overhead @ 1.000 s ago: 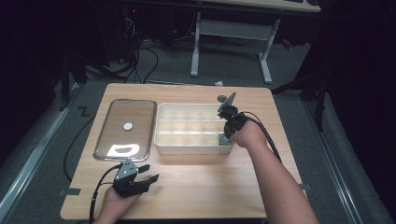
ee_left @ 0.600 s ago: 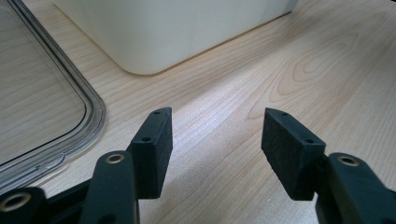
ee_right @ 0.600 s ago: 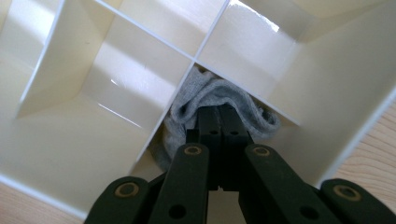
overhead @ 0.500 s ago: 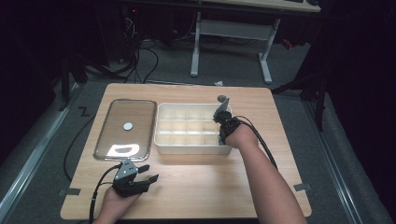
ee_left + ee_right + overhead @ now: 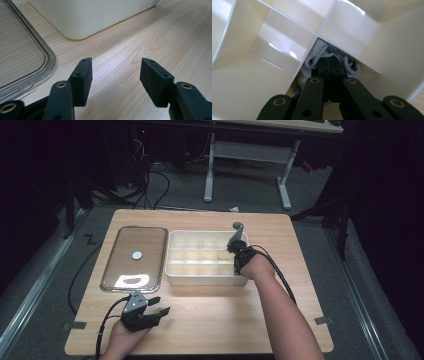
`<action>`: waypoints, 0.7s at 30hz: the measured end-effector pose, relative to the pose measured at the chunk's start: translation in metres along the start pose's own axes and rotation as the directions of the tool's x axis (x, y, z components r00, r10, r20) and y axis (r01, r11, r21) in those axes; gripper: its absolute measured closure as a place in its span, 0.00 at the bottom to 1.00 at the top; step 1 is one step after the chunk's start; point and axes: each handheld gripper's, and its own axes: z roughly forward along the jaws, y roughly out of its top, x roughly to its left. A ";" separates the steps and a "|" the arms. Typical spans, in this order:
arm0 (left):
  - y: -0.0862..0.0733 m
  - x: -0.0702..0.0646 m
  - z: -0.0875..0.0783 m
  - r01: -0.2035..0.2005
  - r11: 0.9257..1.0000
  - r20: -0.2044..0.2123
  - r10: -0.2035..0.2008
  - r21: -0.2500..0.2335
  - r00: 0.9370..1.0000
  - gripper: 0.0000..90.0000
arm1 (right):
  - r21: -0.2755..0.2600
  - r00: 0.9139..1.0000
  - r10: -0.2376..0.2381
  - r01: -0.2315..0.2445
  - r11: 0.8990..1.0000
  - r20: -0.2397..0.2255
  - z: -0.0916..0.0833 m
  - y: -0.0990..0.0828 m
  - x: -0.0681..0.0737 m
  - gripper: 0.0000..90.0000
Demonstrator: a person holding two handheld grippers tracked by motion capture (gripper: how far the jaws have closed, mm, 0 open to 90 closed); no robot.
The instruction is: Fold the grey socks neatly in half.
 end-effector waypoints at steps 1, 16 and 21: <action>0.000 0.000 0.000 0.000 1.000 -0.001 0.000 0.000 1.000 0.49 | -0.008 1.000 -0.006 0.006 1.000 0.000 -0.001 -0.001 0.000 1.00; 0.001 -0.001 0.001 -0.013 1.000 -0.001 0.013 0.016 1.000 0.49 | -0.187 1.000 -0.006 0.002 0.982 -0.022 -0.043 -0.027 -0.004 0.88; 0.001 -0.001 0.002 -0.022 1.000 -0.006 0.022 0.014 1.000 0.49 | -0.262 1.000 -0.009 0.003 0.965 -0.021 -0.052 -0.038 -0.002 0.83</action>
